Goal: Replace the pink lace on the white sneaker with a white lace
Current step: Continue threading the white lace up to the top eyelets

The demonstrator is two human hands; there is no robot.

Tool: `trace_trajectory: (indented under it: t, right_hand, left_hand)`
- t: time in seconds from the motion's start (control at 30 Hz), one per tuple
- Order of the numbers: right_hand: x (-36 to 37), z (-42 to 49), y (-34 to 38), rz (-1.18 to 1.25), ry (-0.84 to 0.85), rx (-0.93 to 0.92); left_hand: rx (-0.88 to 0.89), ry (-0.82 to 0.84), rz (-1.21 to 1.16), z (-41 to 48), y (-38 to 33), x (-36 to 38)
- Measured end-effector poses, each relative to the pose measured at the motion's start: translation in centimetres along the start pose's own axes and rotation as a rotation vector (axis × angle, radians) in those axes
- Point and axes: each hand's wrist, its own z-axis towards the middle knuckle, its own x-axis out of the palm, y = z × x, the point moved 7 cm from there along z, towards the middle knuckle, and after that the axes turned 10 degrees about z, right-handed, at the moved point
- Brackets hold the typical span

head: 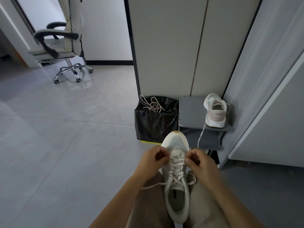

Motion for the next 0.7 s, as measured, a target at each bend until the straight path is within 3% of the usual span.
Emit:
trace_trajectory:
  t: [0.1, 0.33, 0.6, 0.7]
  right_hand:
    - [0.1, -0.8, -0.1, -0.055, 0.027, 0.016]
    - [0.3, -0.9, 1.0, -0.206, -0.006, -0.075]
    - [0.2, -1.1, 0.9, -0.210, -0.024, -0.070]
    - [0.4, -1.2, 1.1, -0.243, -0.025, -0.093]
  left_hand:
    - [0.051, -0.069, 0.011, -1.6, 0.5, 0.1]
    - [0.282, -0.201, 0.283, -2.3, -1.0, 0.8]
    - [0.354, -0.193, 0.362, -2.3, -1.4, 1.3]
    - [0.297, -0.221, 0.287, -2.4, -1.3, 0.9]
